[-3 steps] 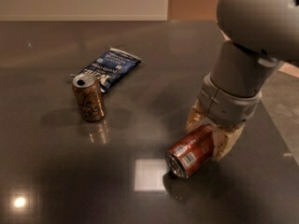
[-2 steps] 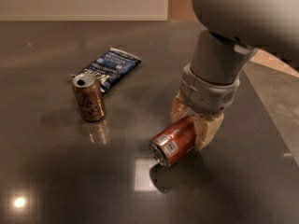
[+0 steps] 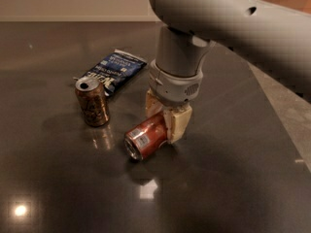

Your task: Move coke can near orange can

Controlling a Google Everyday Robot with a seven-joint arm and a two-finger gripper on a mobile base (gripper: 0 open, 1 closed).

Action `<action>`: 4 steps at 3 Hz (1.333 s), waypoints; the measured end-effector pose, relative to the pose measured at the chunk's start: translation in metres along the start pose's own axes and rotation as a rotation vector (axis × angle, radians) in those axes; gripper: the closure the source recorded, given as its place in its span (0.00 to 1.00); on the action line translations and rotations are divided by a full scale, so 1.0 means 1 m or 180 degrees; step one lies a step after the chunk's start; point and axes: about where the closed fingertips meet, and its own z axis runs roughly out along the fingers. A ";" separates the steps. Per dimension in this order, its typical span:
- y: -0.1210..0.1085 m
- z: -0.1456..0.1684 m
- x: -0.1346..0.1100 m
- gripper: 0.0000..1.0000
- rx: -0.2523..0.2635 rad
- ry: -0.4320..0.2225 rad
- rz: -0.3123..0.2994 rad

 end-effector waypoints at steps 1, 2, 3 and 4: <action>-0.030 0.008 -0.007 1.00 0.0009 -0.0021 -0.0026; -0.059 0.011 -0.009 1.00 0.0058 -0.0053 -0.0014; -0.078 0.014 -0.010 0.82 0.0092 -0.0067 -0.0001; -0.090 0.018 -0.013 0.59 0.0102 -0.0089 0.0007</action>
Offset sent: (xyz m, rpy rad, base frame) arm 0.0617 0.0645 -0.0072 0.0313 0.0065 -0.0014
